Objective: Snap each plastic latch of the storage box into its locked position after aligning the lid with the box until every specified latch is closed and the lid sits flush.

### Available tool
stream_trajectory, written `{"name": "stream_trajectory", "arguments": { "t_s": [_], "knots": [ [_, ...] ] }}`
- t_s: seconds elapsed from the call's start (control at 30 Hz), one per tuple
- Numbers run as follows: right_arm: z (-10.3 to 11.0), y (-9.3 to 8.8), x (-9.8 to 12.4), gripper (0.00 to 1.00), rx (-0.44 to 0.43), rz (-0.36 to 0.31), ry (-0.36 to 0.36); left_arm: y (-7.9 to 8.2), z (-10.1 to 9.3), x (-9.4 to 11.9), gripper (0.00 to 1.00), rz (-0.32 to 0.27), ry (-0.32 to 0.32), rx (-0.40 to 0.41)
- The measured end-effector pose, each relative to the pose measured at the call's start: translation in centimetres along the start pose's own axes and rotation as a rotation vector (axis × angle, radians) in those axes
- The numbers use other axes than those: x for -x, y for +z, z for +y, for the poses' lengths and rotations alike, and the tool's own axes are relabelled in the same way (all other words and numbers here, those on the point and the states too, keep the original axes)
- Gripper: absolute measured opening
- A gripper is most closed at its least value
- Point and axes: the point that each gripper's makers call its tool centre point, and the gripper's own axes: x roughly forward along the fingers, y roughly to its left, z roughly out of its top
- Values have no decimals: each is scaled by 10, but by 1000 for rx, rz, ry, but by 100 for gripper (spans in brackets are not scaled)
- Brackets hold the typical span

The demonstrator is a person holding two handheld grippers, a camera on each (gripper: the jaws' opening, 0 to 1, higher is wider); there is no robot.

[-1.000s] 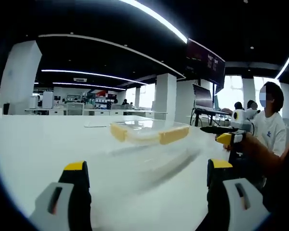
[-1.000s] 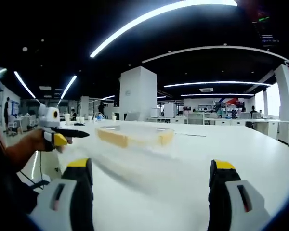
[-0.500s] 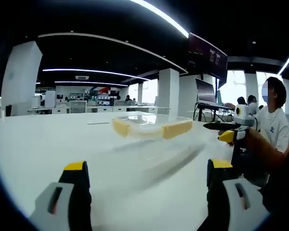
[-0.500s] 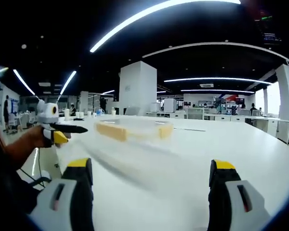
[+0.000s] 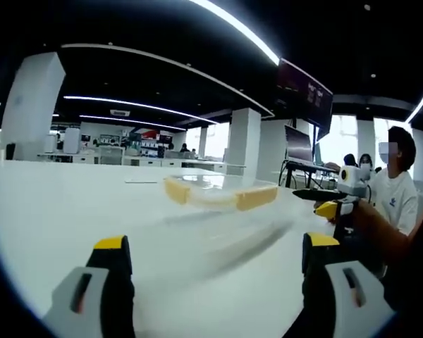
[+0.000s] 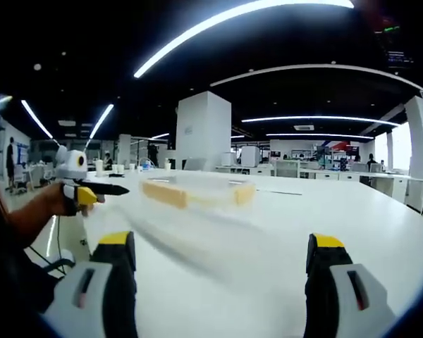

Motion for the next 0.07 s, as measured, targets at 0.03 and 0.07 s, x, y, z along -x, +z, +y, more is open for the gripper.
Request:
{"name": "stream_trajectory", "arguments": {
  "t_s": [0.03, 0.07],
  "knots": [
    [0, 0, 0, 100, -3, -2, 0, 0, 0, 0, 99, -2, 1, 0],
    [0, 0, 0, 100, -5, -3, 1, 1, 1, 0, 99, -6, 6, -1]
  ]
}}
